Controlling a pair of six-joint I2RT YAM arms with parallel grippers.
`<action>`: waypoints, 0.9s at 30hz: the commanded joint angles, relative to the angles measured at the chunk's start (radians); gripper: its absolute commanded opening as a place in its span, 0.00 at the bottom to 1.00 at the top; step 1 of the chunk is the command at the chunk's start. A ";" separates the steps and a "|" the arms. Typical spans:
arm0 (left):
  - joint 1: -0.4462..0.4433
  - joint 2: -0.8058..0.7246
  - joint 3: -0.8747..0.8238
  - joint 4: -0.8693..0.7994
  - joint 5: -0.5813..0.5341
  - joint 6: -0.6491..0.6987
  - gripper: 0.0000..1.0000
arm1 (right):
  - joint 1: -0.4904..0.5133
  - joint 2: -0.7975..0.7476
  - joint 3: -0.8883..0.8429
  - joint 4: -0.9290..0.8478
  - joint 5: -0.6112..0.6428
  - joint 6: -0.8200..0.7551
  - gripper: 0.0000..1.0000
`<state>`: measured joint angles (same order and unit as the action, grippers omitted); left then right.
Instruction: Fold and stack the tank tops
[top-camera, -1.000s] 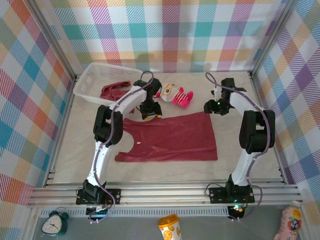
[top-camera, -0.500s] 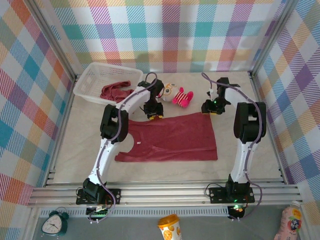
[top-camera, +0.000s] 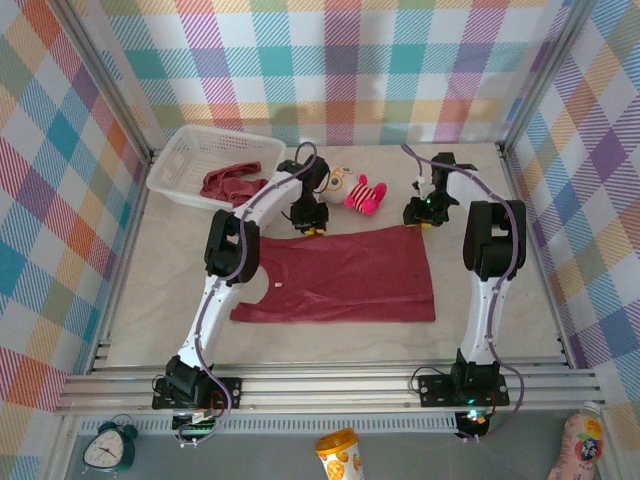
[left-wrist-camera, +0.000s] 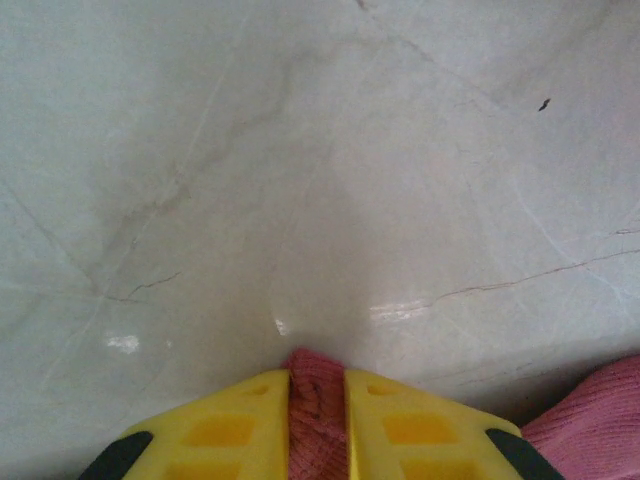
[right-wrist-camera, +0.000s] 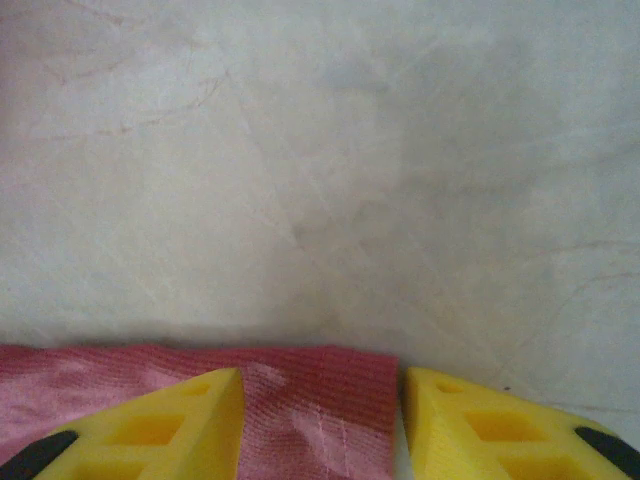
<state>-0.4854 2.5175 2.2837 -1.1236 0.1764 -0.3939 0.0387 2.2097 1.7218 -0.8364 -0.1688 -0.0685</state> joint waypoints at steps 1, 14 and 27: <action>0.009 0.041 0.041 -0.037 0.027 0.031 0.17 | 0.007 0.034 0.048 -0.029 0.017 -0.022 0.44; 0.036 0.055 0.098 -0.037 0.040 0.030 0.00 | 0.016 0.014 0.042 -0.050 0.036 -0.065 0.27; 0.052 0.038 0.160 -0.031 0.057 0.021 0.00 | 0.013 -0.096 -0.024 0.057 0.056 -0.096 0.07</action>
<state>-0.4435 2.5610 2.4104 -1.1381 0.2192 -0.3733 0.0471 2.1872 1.7054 -0.8192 -0.1028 -0.1463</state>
